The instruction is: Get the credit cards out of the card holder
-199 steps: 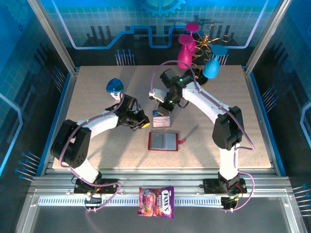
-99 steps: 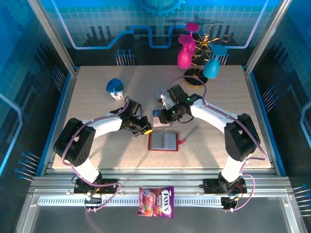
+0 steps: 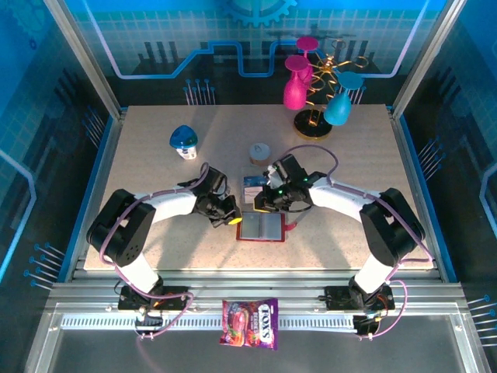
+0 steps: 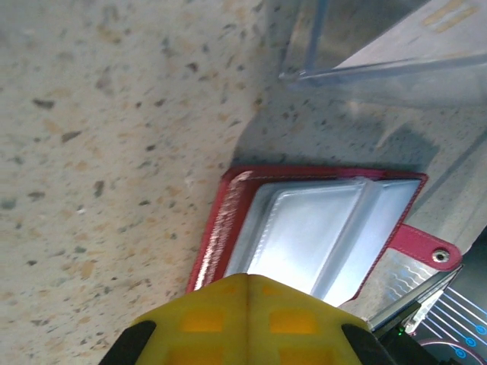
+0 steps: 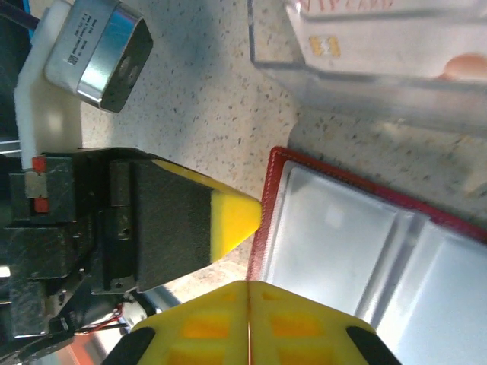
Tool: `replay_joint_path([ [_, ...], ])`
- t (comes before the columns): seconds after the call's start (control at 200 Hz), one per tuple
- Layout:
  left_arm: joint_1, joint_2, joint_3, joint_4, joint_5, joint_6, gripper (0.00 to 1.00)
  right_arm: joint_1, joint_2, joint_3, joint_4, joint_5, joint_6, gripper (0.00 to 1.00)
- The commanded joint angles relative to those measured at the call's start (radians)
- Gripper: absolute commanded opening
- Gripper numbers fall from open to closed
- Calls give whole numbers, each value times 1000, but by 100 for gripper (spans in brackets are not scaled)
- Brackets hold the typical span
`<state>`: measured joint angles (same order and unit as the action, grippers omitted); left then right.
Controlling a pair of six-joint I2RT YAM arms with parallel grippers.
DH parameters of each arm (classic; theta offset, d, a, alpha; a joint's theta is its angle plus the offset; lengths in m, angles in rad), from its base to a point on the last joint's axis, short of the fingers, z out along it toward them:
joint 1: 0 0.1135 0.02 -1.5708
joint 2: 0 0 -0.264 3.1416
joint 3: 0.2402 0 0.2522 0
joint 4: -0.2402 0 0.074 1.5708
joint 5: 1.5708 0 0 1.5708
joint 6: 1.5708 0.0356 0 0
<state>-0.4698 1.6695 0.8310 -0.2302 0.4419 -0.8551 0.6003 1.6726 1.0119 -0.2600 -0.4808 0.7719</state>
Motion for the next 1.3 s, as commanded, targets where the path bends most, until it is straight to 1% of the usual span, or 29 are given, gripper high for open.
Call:
replay_joint_path([
  [0.0, -6, 4, -20, -36, 18, 27, 4, 22, 25, -25, 45, -54, 50, 12],
  [0.29, -10, 14, -42, -38, 25, 27, 4, 52, 96, -16, 58, -69, 72, 23],
  [0.365, -10, 16, -42, -41, 25, 27, 4, 59, 115, -10, 50, -68, 75, 24],
  [0.5, -10, 19, -40, -47, 29, 29, 4, 65, 131, 1, 25, -65, 72, 26],
  [0.71, -10, 26, -45, -52, 25, 32, 4, 67, 146, 24, -51, -41, 47, 33],
  [0.901, -9, 29, -42, -57, 23, 35, 4, 68, 165, 30, -64, -46, 42, 41],
  [1.096, -10, 33, -40, -58, 23, 36, 4, 69, 180, 36, -76, -47, 37, 43],
  [1.296, -10, 42, -37, -73, 16, 39, 4, 67, 167, 35, -108, -16, 32, 44],
])
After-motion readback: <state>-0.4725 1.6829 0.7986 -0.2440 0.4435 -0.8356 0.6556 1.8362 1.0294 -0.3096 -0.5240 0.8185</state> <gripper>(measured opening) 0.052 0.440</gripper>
